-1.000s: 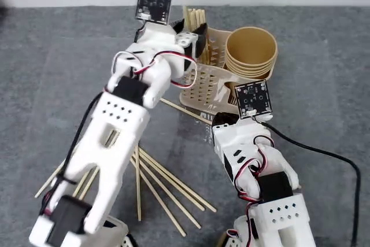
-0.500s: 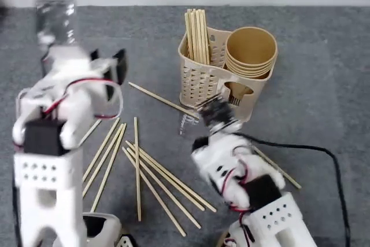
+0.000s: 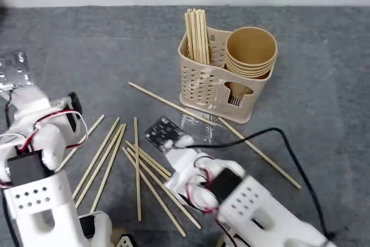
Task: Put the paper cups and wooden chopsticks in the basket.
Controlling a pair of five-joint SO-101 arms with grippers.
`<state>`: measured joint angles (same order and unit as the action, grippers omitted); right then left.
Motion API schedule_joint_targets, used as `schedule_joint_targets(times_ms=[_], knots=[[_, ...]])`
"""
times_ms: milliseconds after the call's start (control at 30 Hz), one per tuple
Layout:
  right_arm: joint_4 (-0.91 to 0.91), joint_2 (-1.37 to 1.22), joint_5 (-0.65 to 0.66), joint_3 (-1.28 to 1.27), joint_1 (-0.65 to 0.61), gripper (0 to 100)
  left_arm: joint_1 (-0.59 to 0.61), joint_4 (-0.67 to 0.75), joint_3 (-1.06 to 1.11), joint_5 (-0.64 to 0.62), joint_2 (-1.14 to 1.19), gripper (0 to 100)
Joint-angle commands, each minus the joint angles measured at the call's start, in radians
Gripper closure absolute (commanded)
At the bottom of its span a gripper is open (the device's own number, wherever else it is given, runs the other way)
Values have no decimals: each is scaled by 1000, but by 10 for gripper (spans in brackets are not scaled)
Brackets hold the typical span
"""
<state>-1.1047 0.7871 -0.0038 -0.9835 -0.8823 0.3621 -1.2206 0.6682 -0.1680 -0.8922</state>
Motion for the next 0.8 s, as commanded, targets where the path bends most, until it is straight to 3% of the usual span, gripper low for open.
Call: schedule_joint_targets(times_ms=[0, 233, 767], knots=[[59, -174, -12, 107, -41, 826, 34, 61, 58, 6, -26, 825], [189, -456, -11, 173, -50, 826, 35, 138, 194, 2, -26, 825], [196, -845, -9, 373, -35, 827, 35, 157, 236, 2, -26, 826]])
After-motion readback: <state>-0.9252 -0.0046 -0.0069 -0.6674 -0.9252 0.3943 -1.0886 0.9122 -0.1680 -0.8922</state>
